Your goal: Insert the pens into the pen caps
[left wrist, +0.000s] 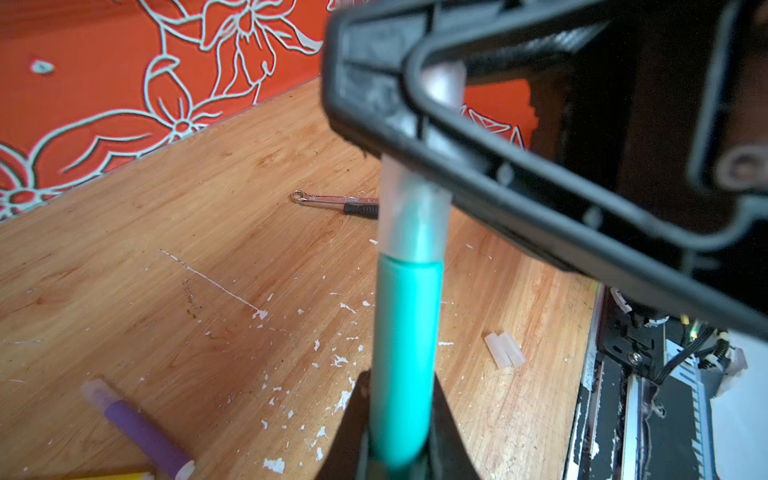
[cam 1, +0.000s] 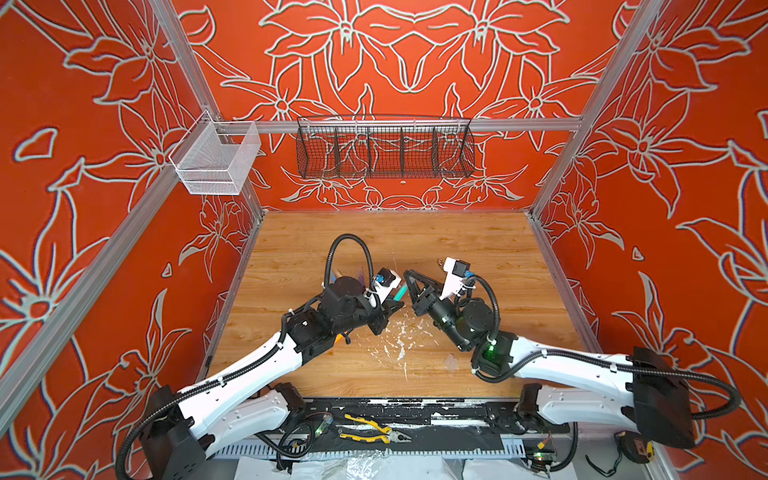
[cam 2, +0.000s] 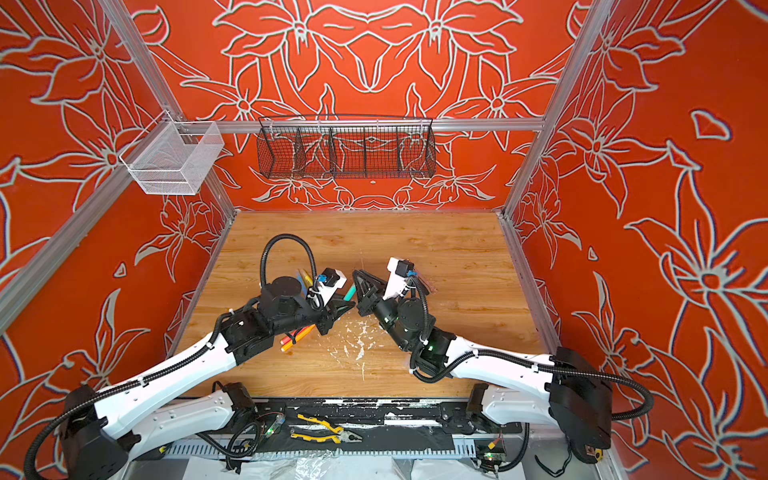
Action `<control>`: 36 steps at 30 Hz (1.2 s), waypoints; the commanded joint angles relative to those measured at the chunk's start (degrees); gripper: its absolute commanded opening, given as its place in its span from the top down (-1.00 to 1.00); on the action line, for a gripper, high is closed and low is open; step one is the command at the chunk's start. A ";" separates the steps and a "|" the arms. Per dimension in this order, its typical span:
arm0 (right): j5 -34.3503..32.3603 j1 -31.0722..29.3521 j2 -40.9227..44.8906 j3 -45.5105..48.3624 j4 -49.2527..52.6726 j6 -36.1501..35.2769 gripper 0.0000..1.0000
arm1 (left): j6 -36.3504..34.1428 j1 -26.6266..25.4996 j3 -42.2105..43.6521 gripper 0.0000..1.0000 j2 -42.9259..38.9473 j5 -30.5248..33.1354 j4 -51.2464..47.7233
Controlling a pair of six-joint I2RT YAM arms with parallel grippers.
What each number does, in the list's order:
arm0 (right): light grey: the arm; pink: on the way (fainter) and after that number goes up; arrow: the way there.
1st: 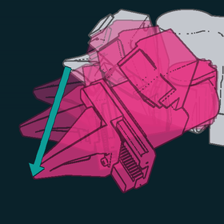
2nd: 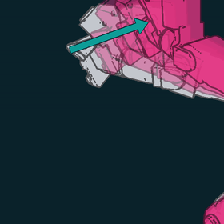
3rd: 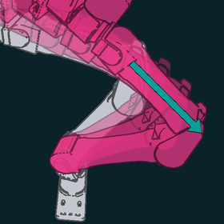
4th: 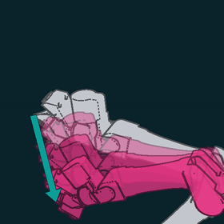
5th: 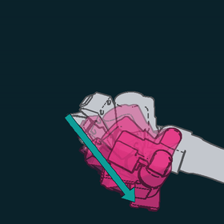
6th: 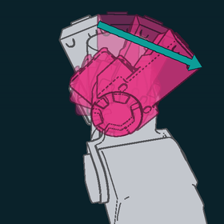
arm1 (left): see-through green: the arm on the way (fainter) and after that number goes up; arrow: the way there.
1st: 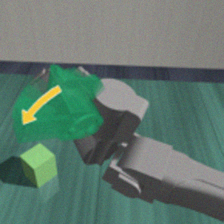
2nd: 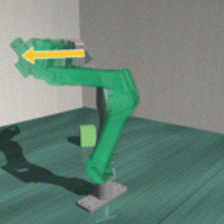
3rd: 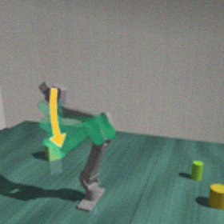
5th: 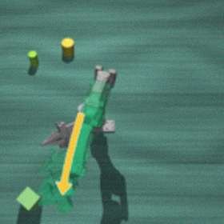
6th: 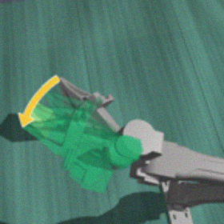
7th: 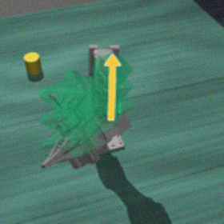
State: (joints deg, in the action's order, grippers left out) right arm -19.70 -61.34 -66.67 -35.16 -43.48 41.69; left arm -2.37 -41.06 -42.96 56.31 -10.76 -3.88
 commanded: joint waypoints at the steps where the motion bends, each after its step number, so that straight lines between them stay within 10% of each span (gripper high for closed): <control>1: 9.82 -2.80 -2.07 2.96 13.79 3.24 1.00 | 8.67 5.73 -3.24 1.00 -3.50 16.36 25.02; 15: 7.31 -5.21 -7.95 -3.06 23.23 2.73 1.00 | 2.22 7.60 -26.08 1.00 9.89 21.24 14.52; 21: 4.85 -4.13 -4.62 -2.12 24.69 3.21 1.00 | 3.45 7.56 -18.95 1.00 6.22 19.11 17.14; 27: 6.25 -0.26 -1.54 -1.16 25.73 3.84 0.03 | 12.30 7.40 -6.47 1.00 -1.60 20.29 13.46; 36: 2.21 4.62 5.00 -3.52 35.52 -1.90 -0.45 | 27.09 7.48 2.26 1.00 0.66 26.80 -3.29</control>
State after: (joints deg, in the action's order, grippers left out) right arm -16.14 -58.35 -63.83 -36.69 -13.89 42.00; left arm 17.67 -33.47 -41.67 53.45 11.16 -0.82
